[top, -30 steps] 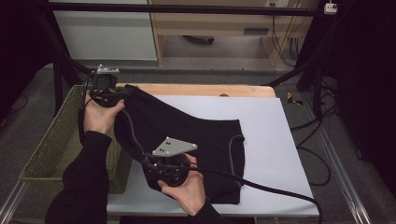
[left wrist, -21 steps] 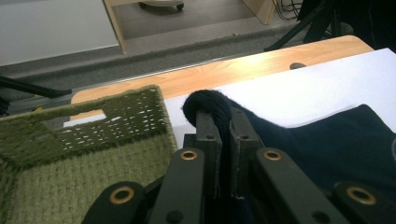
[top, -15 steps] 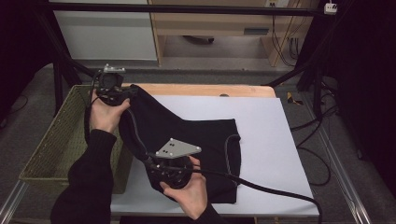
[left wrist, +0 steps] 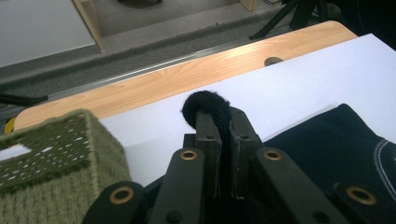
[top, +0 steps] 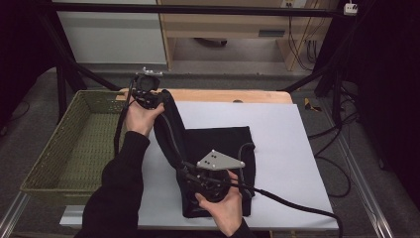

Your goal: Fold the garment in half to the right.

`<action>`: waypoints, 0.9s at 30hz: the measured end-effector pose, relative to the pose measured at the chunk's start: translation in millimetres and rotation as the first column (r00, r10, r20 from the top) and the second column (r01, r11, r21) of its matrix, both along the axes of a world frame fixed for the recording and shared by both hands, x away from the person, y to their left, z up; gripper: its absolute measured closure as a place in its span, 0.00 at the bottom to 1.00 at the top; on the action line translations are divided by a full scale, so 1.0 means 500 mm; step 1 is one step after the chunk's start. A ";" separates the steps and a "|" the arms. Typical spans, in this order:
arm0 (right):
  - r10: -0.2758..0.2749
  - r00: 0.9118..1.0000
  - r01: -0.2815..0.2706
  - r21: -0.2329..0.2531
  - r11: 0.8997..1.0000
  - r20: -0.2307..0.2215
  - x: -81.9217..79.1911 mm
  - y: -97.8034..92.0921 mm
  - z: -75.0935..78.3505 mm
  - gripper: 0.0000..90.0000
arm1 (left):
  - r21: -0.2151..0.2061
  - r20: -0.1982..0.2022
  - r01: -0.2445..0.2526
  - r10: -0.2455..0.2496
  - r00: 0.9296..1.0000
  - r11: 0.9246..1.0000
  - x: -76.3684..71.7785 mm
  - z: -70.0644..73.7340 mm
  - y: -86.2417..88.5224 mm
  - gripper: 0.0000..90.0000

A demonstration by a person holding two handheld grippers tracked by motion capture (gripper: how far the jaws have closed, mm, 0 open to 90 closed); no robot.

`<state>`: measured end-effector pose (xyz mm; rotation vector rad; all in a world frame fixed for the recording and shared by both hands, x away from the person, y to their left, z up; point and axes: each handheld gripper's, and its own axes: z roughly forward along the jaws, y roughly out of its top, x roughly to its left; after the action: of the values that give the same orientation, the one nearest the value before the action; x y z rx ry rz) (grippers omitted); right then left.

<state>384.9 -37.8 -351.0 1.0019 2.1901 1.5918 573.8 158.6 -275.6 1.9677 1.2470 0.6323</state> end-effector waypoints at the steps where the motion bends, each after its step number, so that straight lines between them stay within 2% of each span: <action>1: -0.007 1.000 0.007 0.002 1.000 -0.001 0.000 -0.005 -0.002 0.86 | 0.001 0.000 0.005 -0.005 1.000 1.000 0.003 -0.003 -0.009 0.94; 9: -0.069 0.998 0.069 0.006 0.998 -0.012 -0.001 -0.043 -0.036 0.86 | 0.024 -0.026 0.030 -0.030 0.999 0.999 0.028 -0.037 -0.068 0.94; 15: -0.102 0.994 0.103 0.005 0.995 -0.024 -0.001 -0.067 -0.058 0.86 | 0.019 -0.057 0.053 -0.052 0.997 0.998 0.049 -0.075 -0.117 0.94; 27: -0.184 0.980 0.186 0.013 0.983 -0.076 -0.011 -0.124 -0.105 0.85 | 0.024 -0.106 0.102 -0.099 0.989 0.995 0.075 -0.142 -0.220 0.94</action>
<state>379.4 -99.7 -403.7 1.2498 2.0616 1.5179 611.4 48.5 -346.5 2.0970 1.1983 0.5054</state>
